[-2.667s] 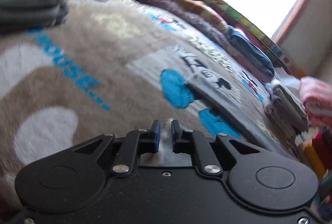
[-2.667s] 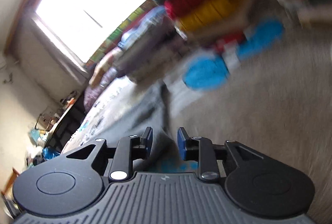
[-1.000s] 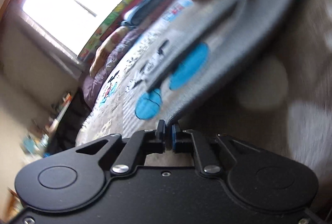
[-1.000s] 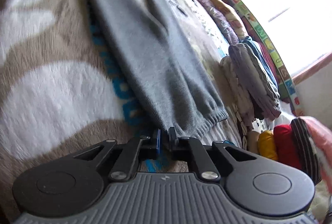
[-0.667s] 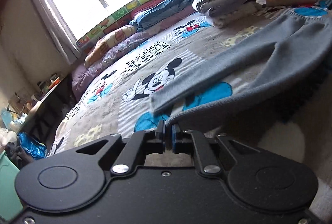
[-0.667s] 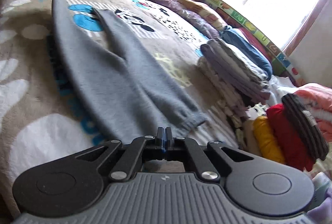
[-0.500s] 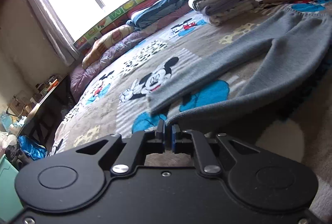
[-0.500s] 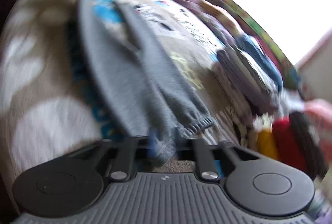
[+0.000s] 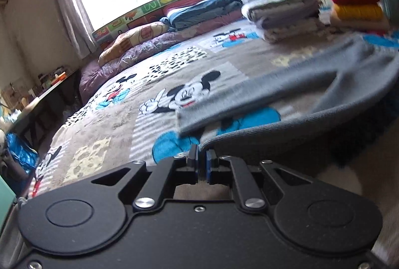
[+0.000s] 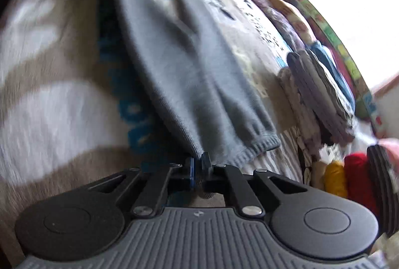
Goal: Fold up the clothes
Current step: 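Fold the sweater over with the right gripper toward the left gripper, then release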
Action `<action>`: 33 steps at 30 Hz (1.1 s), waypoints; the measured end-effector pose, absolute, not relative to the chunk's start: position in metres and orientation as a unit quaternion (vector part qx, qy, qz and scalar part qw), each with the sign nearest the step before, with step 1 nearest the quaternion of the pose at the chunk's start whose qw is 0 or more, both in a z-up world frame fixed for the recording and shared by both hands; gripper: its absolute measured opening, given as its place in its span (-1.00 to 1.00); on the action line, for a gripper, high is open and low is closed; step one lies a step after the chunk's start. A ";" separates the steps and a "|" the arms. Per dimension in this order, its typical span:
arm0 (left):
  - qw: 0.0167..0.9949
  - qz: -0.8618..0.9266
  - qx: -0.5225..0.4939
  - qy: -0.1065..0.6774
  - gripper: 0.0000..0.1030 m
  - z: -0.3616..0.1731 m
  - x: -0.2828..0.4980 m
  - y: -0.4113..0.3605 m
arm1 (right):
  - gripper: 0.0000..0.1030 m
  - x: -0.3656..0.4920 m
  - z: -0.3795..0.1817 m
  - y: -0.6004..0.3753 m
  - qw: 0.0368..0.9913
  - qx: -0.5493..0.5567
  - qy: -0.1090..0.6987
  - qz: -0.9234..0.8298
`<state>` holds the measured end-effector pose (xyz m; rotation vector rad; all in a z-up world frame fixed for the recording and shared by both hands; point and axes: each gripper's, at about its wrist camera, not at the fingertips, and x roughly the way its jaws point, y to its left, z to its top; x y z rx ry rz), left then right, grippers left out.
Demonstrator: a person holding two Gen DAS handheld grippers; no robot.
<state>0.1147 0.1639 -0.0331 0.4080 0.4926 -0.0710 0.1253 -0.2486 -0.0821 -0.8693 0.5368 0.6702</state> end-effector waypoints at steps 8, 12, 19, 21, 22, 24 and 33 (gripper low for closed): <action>0.957 -0.043 0.128 0.257 -0.90 -0.005 0.182 0.179 | -0.88 0.186 -0.035 -0.277 0.870 -0.261 0.285 0.308; 0.953 -0.046 0.104 0.281 -0.90 -0.003 0.220 0.185 | -0.88 0.220 -0.027 -0.279 0.882 -0.222 0.292 0.297; 0.940 -0.046 0.072 0.331 -0.91 -0.007 0.271 0.194 | -0.88 0.282 -0.033 -0.276 0.890 -0.171 0.320 0.278; 0.934 -0.047 0.070 0.346 -0.91 -0.010 0.284 0.195 | -0.88 0.297 -0.039 -0.275 0.890 -0.158 0.331 0.272; 0.932 -0.047 0.069 0.352 -0.91 -0.012 0.288 0.194 | -0.88 0.302 -0.042 -0.275 0.890 -0.153 0.335 0.270; 0.927 -0.049 0.064 0.366 -0.91 -0.015 0.298 0.195 | -0.88 0.311 -0.047 -0.274 0.890 -0.143 0.343 0.265; 0.901 -0.059 0.022 0.429 -0.90 -0.029 0.332 0.205 | -0.88 0.339 -0.071 -0.274 0.889 -0.116 0.365 0.252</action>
